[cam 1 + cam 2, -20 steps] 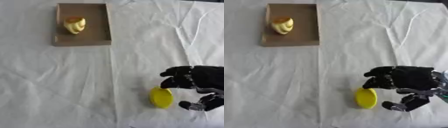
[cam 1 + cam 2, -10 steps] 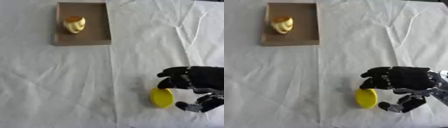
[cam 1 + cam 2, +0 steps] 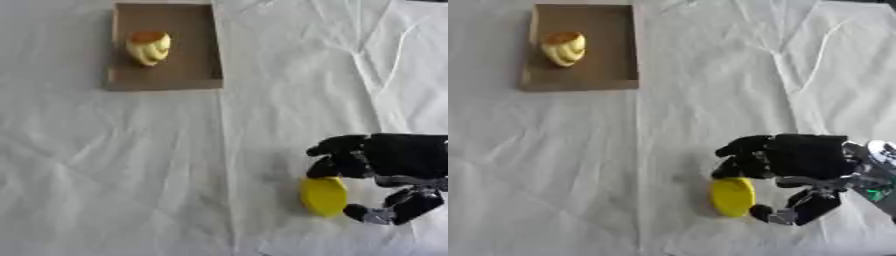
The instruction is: Pick up objects on the table and place them in the box.
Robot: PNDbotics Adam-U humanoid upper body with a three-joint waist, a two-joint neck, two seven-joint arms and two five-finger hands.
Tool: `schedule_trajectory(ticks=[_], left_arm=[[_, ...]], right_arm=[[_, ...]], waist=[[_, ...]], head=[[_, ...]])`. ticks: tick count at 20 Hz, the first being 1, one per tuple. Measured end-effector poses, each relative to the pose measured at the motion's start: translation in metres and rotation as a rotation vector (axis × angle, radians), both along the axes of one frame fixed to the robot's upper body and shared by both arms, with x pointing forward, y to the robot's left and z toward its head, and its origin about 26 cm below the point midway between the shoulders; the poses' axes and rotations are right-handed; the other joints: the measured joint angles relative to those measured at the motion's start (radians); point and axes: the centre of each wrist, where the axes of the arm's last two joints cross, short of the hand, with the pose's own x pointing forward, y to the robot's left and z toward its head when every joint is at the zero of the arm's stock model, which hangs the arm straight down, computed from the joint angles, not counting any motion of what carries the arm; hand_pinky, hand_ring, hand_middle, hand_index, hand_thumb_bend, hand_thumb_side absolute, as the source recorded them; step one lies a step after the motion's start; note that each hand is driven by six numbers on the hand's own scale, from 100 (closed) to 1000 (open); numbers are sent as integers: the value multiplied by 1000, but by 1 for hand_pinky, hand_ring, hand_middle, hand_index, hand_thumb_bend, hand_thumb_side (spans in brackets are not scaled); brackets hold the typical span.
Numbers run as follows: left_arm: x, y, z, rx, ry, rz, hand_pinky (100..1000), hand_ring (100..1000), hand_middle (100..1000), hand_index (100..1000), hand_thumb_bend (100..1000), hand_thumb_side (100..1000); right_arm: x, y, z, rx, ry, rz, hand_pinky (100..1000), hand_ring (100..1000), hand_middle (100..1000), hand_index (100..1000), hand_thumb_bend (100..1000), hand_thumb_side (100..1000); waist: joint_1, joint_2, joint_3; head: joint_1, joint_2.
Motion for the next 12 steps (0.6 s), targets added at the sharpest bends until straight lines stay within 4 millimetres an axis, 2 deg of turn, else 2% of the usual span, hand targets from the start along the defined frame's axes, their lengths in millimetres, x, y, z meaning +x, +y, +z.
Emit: schedule_trajectory(ticks=[9, 12], left_arm=[[0, -1, -1, -5, 4, -8, 866, 821, 774, 851, 162, 590], [0, -1, -1, -4, 5, -11, 867, 821, 773, 851, 158, 593]], right_arm=[[0, 4, -4, -22, 26, -27, 972, 1000, 829, 997, 188, 240], [-1, 6, -6, -23, 36, -32, 968, 1000, 803, 966, 134, 252]], waist=[[3, 4, 5], [5, 5, 6]], head=[[-8, -3], [-8, -3]])
